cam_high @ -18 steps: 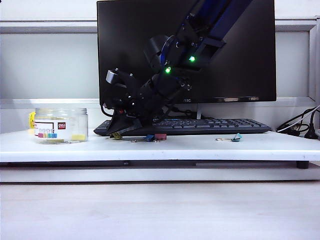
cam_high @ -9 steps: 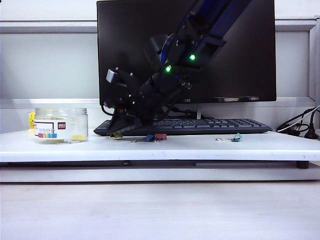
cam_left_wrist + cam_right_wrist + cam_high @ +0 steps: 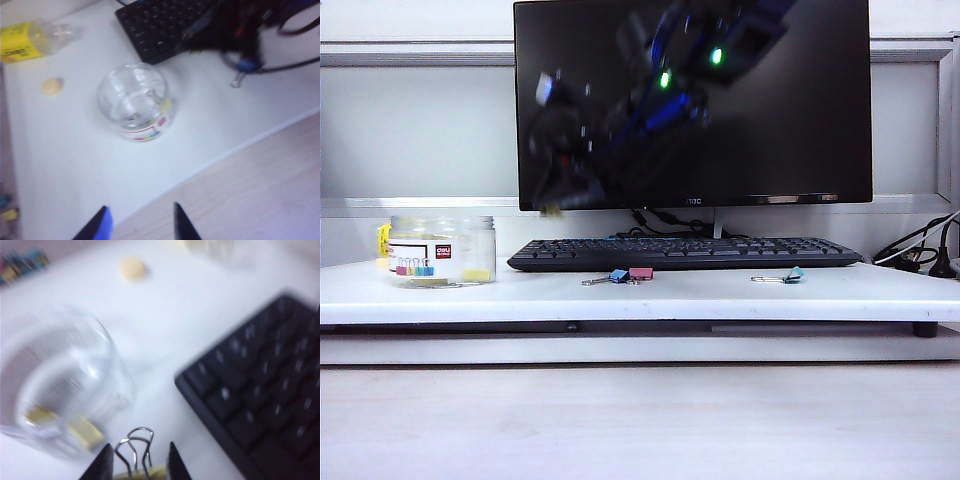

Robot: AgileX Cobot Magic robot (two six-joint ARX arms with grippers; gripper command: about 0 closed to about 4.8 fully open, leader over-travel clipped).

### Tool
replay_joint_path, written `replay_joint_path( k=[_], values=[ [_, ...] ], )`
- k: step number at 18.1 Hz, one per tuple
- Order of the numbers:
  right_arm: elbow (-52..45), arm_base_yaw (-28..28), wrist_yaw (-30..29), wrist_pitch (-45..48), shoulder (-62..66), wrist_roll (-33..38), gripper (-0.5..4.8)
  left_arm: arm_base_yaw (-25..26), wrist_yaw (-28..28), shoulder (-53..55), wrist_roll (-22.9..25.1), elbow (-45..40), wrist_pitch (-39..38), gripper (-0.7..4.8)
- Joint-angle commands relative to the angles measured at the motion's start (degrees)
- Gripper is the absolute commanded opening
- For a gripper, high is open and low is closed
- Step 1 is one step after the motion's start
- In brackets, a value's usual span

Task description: Pick up the clips with the largest number of clips of the same color on the table and place them in a round transparent plastic box.

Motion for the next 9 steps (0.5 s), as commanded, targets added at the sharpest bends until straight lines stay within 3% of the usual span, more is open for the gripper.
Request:
replay_joint_path(
  k=[1,6,9],
  values=[
    [0.4,0.2,-3.4,0.6,-2.5,1.0,0.44,0.0,-0.6,-0.1,0.9,0.1,0.4,1.75],
    [0.4,1.7,-8.2,0.9,-3.2,2.1,0.44,0.0,-0.9,-0.1,1.1,0.1,0.4,1.75],
    [0.4,3.7,-9.0,2.3,-3.2,1.6,0.44,0.0,-4.5,-0.1,2.3,0.1,0.3,1.75]
  ],
)
